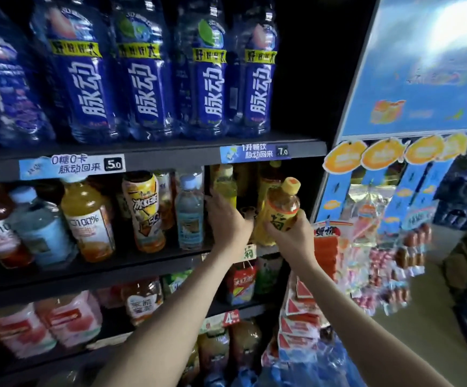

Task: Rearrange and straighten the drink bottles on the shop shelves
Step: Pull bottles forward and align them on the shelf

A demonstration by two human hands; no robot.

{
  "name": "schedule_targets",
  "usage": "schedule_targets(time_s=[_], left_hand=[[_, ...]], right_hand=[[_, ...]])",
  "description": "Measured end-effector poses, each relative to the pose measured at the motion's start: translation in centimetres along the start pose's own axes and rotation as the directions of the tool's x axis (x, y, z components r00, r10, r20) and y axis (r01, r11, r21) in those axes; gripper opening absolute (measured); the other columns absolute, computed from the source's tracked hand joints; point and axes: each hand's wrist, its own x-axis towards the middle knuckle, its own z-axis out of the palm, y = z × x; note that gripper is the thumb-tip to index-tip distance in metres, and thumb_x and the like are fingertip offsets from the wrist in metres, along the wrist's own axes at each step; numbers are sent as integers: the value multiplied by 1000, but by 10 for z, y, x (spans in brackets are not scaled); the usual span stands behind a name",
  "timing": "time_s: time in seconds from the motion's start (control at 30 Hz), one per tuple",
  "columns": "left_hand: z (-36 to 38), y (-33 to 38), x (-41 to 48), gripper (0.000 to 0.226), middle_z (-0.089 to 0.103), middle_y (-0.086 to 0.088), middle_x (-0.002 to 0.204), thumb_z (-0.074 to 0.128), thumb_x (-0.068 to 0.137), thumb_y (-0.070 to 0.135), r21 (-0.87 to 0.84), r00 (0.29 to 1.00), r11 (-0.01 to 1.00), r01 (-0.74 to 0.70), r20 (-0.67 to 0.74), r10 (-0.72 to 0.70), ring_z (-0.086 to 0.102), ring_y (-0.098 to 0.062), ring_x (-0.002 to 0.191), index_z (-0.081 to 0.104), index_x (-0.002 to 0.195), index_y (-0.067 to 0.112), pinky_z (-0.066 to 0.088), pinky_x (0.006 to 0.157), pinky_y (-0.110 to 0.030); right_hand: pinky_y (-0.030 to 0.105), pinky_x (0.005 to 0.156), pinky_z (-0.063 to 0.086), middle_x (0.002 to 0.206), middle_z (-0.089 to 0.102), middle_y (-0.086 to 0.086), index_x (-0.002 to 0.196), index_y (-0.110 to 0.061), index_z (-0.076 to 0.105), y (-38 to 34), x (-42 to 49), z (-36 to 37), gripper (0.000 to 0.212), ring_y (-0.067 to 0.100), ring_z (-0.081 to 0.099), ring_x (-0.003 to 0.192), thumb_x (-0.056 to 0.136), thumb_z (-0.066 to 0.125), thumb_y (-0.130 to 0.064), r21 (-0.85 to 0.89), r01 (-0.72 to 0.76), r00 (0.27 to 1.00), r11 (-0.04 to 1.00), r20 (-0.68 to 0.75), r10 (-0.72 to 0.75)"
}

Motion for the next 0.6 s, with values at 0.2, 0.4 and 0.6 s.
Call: schedule_targets(time_s=[0.2,0.4,0.6], left_hand=[[42,-22,30,97,28,-21,149,71,81,15,-46,957,964,262,-115,-265,33,-33,135,2,148,-1,30,111,-38],[48,-33,29,53,58,-16,114,67,83,12,-144,948,968,206,-216,-234,59,-33,103,35,124,2,42,75,-30],[36,-29,-20,50,53,-1,102,73,81,14,-213,950,977,0,-306,-66,55,-15,90,43,116,-3,38,68,-3]], right_hand=[[25,72,44,104,59,1,113,-15,52,31,18,13,53,16,57,94,72,78,-34,47,-11,999,999,32,9],[22,75,42,106,59,0,115,-14,51,35,25,21,54,12,56,95,72,79,-28,154,11,1000,988,5,-12],[27,79,47,110,58,-1,121,-16,50,42,33,30,59,13,56,99,71,78,-31,164,41,999,986,14,-44]])
